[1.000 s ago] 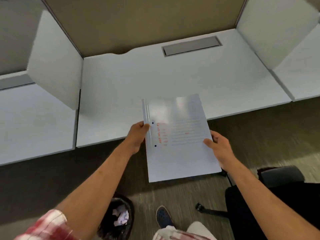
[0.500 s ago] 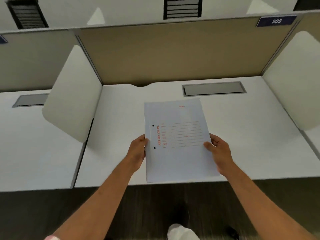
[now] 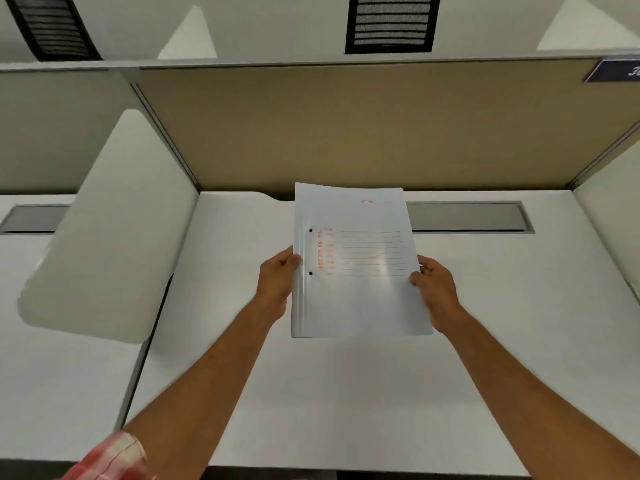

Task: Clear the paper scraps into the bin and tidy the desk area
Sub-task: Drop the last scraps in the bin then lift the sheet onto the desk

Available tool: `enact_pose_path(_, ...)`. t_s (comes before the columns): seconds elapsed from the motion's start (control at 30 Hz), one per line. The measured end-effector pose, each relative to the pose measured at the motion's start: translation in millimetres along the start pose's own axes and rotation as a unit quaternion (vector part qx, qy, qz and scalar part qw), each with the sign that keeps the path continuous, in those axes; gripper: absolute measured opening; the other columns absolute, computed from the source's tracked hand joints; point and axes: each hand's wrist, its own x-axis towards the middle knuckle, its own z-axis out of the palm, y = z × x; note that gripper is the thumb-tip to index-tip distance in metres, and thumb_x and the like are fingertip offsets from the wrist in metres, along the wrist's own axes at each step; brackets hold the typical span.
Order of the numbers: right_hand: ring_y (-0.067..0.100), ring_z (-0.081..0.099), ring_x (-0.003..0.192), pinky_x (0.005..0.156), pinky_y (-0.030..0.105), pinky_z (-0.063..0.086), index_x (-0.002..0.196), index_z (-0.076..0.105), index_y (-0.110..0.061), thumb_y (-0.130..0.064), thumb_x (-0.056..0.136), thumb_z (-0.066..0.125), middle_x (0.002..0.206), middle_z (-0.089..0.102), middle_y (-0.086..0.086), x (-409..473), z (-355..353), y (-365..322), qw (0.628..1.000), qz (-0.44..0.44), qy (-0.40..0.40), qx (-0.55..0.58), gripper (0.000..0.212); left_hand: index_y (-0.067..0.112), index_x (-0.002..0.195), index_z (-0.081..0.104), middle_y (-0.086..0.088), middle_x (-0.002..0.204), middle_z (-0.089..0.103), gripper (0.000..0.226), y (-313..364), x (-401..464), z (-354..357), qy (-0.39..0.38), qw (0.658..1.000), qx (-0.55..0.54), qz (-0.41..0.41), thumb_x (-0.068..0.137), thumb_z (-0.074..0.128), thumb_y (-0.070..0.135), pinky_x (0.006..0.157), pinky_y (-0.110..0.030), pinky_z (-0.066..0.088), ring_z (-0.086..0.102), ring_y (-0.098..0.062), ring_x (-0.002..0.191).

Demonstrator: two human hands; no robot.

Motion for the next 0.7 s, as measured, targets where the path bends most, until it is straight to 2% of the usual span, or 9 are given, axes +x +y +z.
enact_pose_path(0.13, 0.024, 0.069, 0.095, 0.076, 0.033, 0.054, 0.116, 0.065, -0.021, 0.008, 0.082, 0.052, 0.109, 0.073, 0.003, 82, 24, 10, 0.999, 0.026, 0.0, -0.024, 0.047, 0.026, 0.113, 0.074, 0.002, 0.104, 0.076, 0.024, -8, 90, 13, 0.008, 0.999, 0.014, -0.028, 0.097, 0.059, 0.015, 0.085, -0.048, 0.06, 0.073, -0.025, 0.092)
enact_pose_path(0.27, 0.027, 0.067, 0.099, 0.074, 0.031, 0.053, 0.124, 0.062, -0.016, 0.012, 0.084, 0.052, 0.114, 0.07, 0.009, 163, 49, 31, 0.996, 0.056, 0.004, -0.069, 0.05, 0.017, 0.118, 0.073, -0.004, 0.109, 0.076, 0.029, -31, 172, 19, 0.006, 0.998, 0.02, -0.058, 0.094, 0.061, 0.007, 0.083, -0.048, 0.06, 0.073, -0.029, 0.093)
enact_pose_path(0.47, 0.026, 0.07, 0.099, 0.092, 0.043, 0.057, 0.122, 0.065, -0.02, 0.012, 0.081, 0.055, 0.112, 0.073, 0.006, 245, 82, 69, 0.989, 0.087, 0.011, -0.116, 0.053, 0.015, 0.117, 0.072, -0.004, 0.107, 0.076, 0.027, -70, 264, 20, 0.013, 0.994, 0.065, -0.089, 0.092, 0.065, 0.008, 0.089, -0.049, 0.058, 0.073, -0.028, 0.097)
enact_pose_path(0.57, 0.027, 0.069, 0.101, 0.092, 0.038, 0.056, 0.126, 0.064, -0.017, 0.013, 0.084, 0.055, 0.116, 0.072, 0.008, 268, 97, 79, 0.987, 0.092, 0.019, -0.128, 0.052, 0.017, 0.119, 0.071, 0.0, 0.106, 0.077, 0.03, -94, 296, 16, 0.019, 0.99, 0.093, -0.103, 0.09, 0.069, 0.012, 0.092, -0.05, 0.057, 0.073, -0.025, 0.098)
enact_pose_path(0.7, 0.026, 0.066, 0.102, 0.079, 0.025, 0.049, 0.13, 0.061, -0.012, 0.012, 0.087, 0.055, 0.118, 0.069, 0.011, 280, 102, 91, 0.984, 0.095, 0.017, -0.152, 0.05, 0.017, 0.119, 0.072, 0.0, 0.107, 0.076, 0.032, -107, 307, 21, 0.009, 0.988, 0.125, -0.09, 0.088, 0.069, 0.008, 0.095, -0.043, 0.056, 0.072, -0.02, 0.099)
